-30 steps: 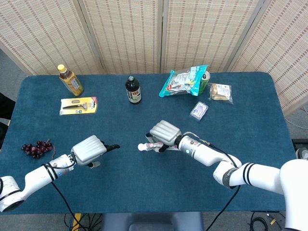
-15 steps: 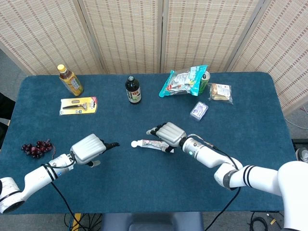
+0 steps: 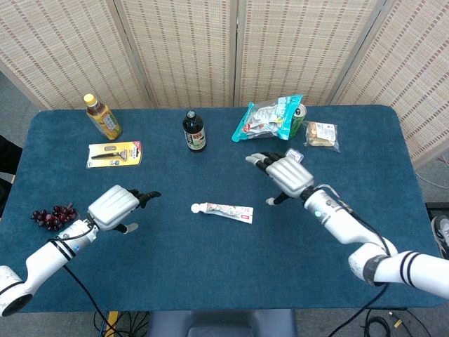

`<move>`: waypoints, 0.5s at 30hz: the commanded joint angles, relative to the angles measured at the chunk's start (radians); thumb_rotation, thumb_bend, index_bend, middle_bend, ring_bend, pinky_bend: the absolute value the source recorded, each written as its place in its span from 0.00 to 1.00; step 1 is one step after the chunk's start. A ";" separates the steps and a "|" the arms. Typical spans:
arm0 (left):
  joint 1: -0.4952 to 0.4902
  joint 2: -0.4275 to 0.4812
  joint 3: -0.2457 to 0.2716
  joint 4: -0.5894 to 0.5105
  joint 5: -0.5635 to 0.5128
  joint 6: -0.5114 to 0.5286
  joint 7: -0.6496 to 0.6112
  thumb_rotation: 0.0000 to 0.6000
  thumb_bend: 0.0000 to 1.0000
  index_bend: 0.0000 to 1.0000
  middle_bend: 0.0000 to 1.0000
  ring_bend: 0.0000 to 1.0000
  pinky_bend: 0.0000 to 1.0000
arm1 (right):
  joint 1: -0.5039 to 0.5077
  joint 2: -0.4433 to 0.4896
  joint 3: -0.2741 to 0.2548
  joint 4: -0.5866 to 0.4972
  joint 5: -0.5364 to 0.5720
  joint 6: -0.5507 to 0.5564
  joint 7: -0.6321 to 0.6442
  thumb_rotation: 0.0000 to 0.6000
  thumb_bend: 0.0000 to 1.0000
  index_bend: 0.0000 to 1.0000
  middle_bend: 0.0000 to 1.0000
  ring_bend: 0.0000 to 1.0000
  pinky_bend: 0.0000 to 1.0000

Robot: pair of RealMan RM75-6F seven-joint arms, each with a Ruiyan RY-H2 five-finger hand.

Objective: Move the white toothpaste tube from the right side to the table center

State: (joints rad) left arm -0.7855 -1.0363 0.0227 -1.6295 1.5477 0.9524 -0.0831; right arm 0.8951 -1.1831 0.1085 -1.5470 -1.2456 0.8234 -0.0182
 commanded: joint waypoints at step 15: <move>0.330 -0.012 -0.041 -0.040 -0.398 0.300 0.187 1.00 0.20 0.12 0.26 0.25 0.36 | -0.425 0.158 -0.089 -0.086 0.024 0.456 -0.090 1.00 0.19 0.06 0.25 0.17 0.21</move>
State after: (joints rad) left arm -0.5062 -1.0381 -0.0162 -1.6523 1.1954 1.1956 0.0610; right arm 0.5193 -1.0309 0.0391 -1.6278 -1.2238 1.2319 -0.0878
